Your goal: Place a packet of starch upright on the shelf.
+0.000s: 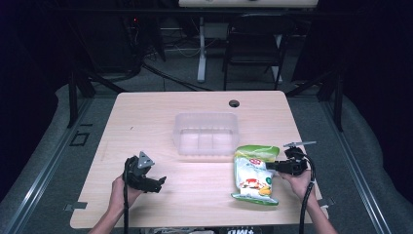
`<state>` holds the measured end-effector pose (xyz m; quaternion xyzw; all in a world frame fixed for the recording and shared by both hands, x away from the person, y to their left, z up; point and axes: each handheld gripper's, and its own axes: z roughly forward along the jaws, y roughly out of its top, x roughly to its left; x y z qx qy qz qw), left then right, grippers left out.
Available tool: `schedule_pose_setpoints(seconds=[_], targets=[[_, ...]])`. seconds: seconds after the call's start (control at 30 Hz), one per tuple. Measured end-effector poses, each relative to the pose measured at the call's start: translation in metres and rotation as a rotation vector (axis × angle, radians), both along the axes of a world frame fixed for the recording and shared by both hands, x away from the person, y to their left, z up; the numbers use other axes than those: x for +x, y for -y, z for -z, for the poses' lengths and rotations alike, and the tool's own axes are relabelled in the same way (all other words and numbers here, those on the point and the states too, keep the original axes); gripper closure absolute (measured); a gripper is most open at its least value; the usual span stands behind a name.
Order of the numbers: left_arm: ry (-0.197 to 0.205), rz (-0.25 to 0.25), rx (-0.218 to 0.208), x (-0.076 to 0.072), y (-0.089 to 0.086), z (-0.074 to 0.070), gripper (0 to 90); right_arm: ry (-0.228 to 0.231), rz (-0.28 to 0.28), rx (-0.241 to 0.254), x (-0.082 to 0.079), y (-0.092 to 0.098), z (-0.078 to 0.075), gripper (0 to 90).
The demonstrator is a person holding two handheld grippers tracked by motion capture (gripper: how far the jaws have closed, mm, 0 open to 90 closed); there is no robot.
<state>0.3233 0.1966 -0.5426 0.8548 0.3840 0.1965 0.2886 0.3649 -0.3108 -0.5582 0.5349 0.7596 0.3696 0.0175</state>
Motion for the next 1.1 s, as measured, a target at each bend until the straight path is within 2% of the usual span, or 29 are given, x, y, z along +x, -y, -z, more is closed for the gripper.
schedule_pose_setpoints(seconds=[0.1, 0.27, 0.47, 0.87, 1.1], targets=[[-0.005, 0.001, -0.005, 0.000, -0.001, -0.001, 3.7, 0.004, -0.006, 0.003, -0.001, 0.001, 0.000, 83.9], [0.003, -0.005, -0.005, -0.001, -0.002, -0.001, 3.7, 0.001, -0.012, -0.008, -0.003, 0.002, -0.003, 85.9], [-0.001, -0.003, -0.006, 0.000, -0.003, -0.002, 3.7, -0.006, -0.007, 0.004, -0.006, 0.004, -0.008, 86.8], [-0.004, -0.004, -0.010, 0.000, -0.004, -0.002, 3.8, 0.021, 0.025, 0.079, -0.021, 0.009, -0.031, 87.6], [-0.004, -0.008, -0.013, 0.000, -0.004, -0.001, 3.8, 0.046, 0.021, 0.120, -0.027, 0.010, -0.044, 88.4]])
